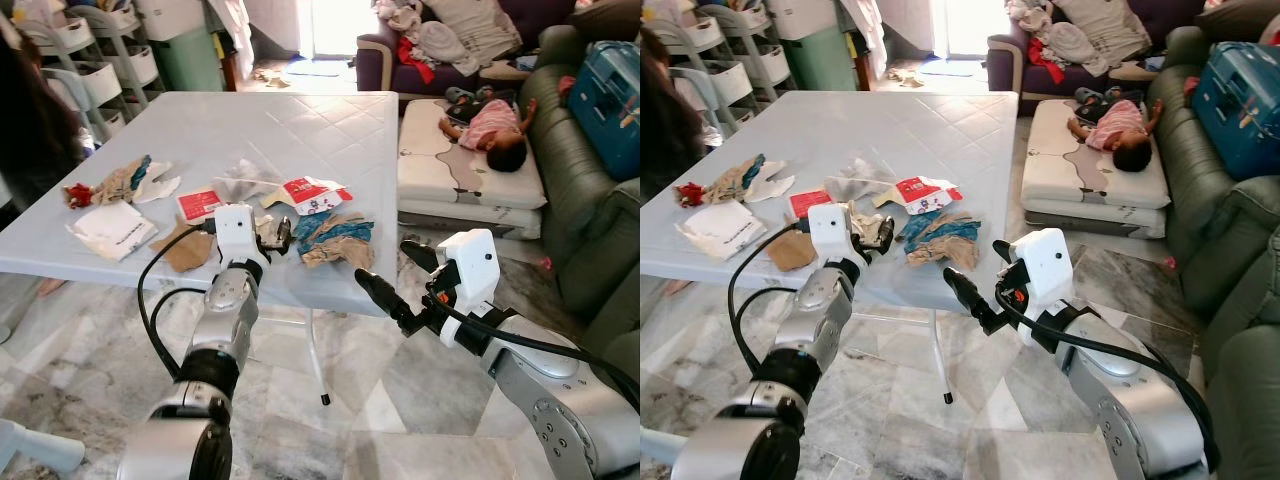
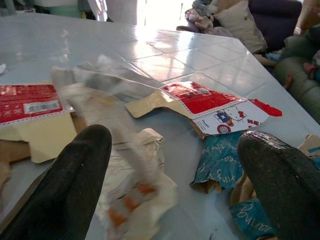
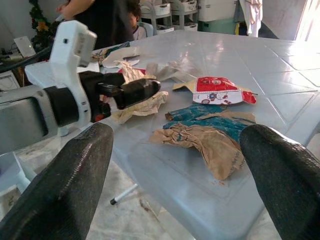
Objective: Picking trash to rubbish bin
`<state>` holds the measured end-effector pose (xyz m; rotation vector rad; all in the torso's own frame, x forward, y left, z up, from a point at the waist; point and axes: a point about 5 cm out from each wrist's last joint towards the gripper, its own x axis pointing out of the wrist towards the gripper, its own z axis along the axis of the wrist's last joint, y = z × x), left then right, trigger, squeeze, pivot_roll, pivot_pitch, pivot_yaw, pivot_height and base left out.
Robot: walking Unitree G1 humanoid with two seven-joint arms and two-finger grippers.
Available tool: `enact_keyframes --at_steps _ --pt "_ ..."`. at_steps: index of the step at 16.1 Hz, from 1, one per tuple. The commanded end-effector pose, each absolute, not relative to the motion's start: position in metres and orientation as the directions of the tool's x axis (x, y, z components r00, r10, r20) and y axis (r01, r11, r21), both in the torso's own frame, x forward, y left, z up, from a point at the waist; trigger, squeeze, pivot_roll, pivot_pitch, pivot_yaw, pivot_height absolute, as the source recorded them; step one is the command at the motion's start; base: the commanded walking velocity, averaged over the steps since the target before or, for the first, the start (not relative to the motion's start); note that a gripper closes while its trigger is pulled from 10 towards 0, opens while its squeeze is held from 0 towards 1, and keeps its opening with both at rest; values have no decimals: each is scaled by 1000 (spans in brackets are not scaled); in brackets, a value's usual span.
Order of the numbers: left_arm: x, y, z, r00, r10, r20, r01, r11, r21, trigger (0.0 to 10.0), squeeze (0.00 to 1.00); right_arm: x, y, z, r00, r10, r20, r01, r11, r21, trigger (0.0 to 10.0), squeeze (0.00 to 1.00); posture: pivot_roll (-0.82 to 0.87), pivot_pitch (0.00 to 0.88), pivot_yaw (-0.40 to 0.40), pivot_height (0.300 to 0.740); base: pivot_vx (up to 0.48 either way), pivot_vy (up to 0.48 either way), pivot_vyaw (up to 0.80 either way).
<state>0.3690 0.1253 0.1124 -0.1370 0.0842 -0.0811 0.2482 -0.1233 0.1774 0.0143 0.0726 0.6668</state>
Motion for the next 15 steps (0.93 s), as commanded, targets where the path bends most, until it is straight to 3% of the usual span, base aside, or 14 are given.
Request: enact_keyframes --at_steps 1,4,5,6,7,8,9,10,15 --pt "372 133 114 995 -56 -78 46 991 -129 10000 0 243 -118 184 761 647 -48 -646 763 34 10000 0 -209 17 39 740 0 0 0" --pt "372 138 106 993 -32 -117 16 990 -141 10000 0 237 -115 183 732 678 -62 -675 735 66 10000 0 -217 16 41 740 0 0 0" --pt "371 140 103 992 -24 -126 6 990 -139 9490 0 234 -113 182 707 704 -66 -697 710 105 10000 0 -214 17 42 740 0 0 0" --pt "371 140 103 992 -22 -128 4 990 -139 8118 0 233 -112 181 691 719 -74 -710 695 112 10000 0 -213 17 43 740 0 0 0" --pt "371 140 102 991 -25 -132 7 991 -133 10000 0 231 -111 180 678 730 -85 -721 683 113 10000 0 -210 16 43 740 0 0 0" --pt "371 140 100 991 -29 -134 11 991 -133 10000 0 231 -110 179 673 735 -88 -726 678 115 10000 0 -206 15 43 740 0 0 0" --pt "370 140 99 990 -30 -135 12 991 -135 8706 0 231 -109 179 669 738 -87 -729 675 117 10000 0 -205 14 45 740 0 0 0" --pt "370 142 100 992 -31 -125 12 988 -151 0 0 231 -107 180 669 739 -86 -729 674 118 10000 0 -203 11 46 740 0 0 0" --pt "374 141 108 996 -39 -85 25 986 -165 0 0 234 -106 180 672 737 -79 -727 676 123 10000 0 -195 2 51 740 0 0 0"
